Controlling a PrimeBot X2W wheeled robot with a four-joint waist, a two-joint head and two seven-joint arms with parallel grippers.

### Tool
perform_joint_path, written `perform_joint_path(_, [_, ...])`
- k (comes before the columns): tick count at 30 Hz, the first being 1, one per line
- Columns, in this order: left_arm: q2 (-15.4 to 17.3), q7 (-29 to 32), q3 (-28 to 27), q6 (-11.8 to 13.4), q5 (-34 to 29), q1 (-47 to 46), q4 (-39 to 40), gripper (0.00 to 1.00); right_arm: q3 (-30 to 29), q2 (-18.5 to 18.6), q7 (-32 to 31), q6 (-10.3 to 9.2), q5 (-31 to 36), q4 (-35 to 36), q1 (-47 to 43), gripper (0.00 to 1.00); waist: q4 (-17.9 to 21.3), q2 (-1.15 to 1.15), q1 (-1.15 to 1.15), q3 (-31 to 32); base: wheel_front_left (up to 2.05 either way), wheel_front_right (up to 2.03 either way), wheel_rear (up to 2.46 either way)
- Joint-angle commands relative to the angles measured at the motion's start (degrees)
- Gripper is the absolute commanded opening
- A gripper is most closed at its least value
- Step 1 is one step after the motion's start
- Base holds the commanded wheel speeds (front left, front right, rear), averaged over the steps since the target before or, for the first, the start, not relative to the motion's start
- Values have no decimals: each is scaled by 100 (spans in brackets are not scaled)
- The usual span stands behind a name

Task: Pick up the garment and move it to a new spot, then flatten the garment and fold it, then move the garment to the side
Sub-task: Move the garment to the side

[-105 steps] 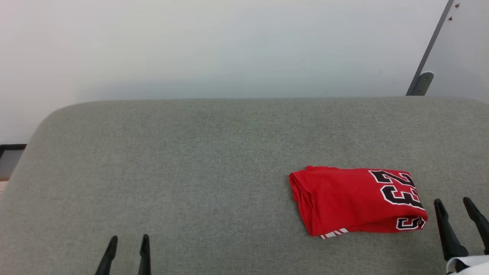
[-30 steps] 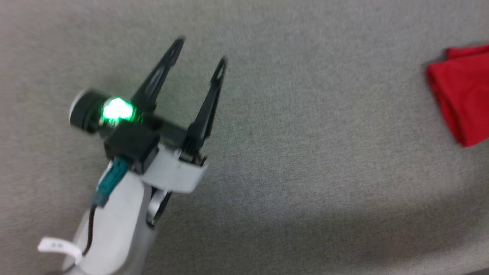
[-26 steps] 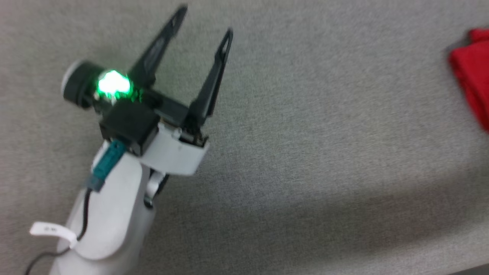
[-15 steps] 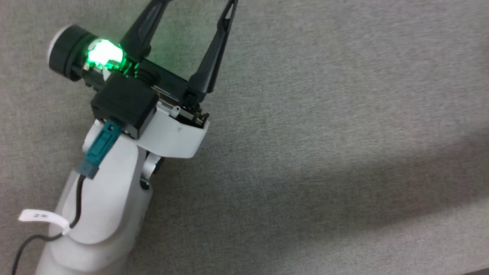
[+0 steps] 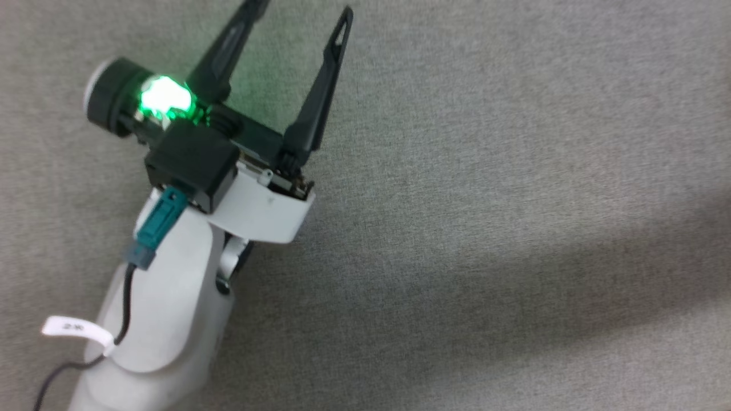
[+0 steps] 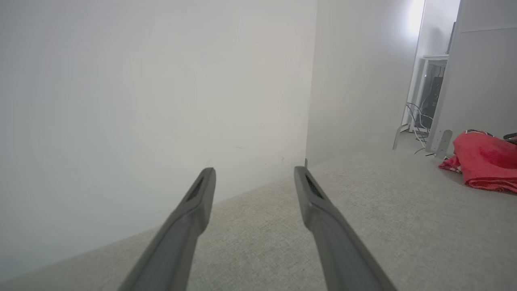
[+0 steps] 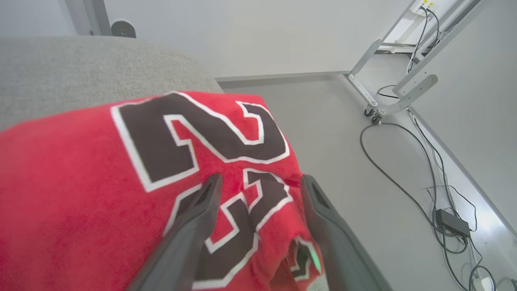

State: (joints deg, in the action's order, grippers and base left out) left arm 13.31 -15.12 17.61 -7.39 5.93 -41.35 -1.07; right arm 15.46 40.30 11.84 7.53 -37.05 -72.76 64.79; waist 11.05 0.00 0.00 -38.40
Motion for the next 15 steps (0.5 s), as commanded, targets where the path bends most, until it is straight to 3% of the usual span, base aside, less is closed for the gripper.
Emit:
perform_joint_path(1, [-44, 1, -27, -8, 40, 134, -30, 100, 40, 31, 61, -9, 38, -18, -110, 100, -44, 0, 0, 301, 0, 0, 0])
perform_joint_path(6, [-197, 1, -155, -8, 170, 584, -26, 100, 315, 103, 154, -9, 131, 172, -274, 100, -143, 0, 0, 868, 0, 0, 0])
perform_joint_path(15, [-432, 1, -694, -8, 344, 1839, -135, 100, 1053, -222, 294, -9, -3, 1150, -1023, 100, -414, 0, 0, 1962, 0, 0, 0])
